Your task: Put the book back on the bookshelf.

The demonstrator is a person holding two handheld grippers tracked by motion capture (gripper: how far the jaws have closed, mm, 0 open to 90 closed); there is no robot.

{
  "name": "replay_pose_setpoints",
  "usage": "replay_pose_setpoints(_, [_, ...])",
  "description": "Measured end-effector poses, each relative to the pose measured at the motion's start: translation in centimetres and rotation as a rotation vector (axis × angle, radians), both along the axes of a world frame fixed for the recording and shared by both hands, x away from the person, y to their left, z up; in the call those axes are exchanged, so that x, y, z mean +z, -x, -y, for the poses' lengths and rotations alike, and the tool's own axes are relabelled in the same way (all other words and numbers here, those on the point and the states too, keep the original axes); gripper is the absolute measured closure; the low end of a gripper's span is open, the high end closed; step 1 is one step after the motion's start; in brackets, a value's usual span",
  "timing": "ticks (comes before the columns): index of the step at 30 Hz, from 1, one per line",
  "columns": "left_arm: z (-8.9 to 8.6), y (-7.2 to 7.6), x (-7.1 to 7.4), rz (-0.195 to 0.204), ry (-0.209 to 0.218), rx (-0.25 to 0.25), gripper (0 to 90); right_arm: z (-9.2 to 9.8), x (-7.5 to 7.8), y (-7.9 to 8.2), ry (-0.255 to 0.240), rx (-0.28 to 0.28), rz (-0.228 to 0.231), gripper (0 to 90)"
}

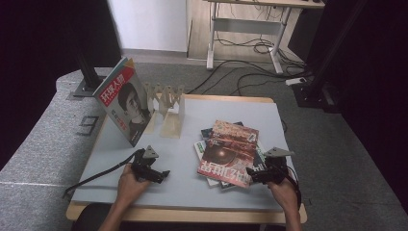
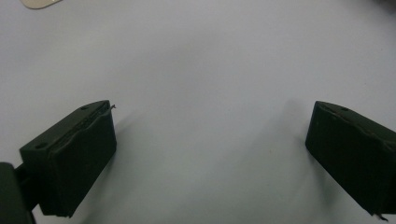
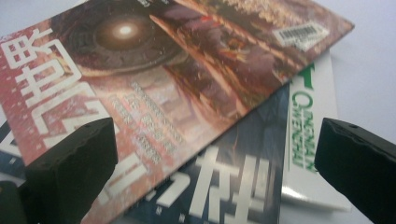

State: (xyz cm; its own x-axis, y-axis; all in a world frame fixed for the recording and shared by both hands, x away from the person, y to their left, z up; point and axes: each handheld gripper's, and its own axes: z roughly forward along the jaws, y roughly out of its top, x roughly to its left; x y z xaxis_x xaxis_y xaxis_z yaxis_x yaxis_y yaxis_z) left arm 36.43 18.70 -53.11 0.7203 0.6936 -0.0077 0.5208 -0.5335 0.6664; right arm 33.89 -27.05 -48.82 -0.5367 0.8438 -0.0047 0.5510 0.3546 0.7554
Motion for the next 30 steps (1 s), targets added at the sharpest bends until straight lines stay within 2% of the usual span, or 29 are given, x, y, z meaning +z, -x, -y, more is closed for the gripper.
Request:
replay_pose_setpoints(3, [0.0,0.0,0.0,0.0,0.001,0.0,1.3,-0.3,0.2,-0.5,0.004,0.007,0.005,0.0])
replay_pose_setpoints(10, [0.0,0.0,0.0,0.0,0.0,0.0,1.2,-0.8,0.2,-2.1,0.02,0.034,-0.02,0.0])
replay_pose_setpoints(15, [0.0,0.0,0.0,0.0,0.0,0.0,1.2,-1.4,0.1,-3.5,-0.008,0.048,-0.029,0.0])
replay_pose_setpoints(19, [0.0,0.0,0.0,0.0,0.0,0.0,1.2,-1.7,0.1,-4.4,-0.01,0.06,-0.024,0.0])
replay_pose_setpoints(23, [0.0,0.0,0.0,0.0,0.0,0.0,1.2,-1.9,0.0,-5.4,-0.02,0.048,-0.031,1.8])
replay_pose_setpoints(30, [0.0,0.0,0.0,0.0,0.001,0.001,1.2,-2.0,-0.3,-6.8,0.0,0.043,-0.038,2.1])
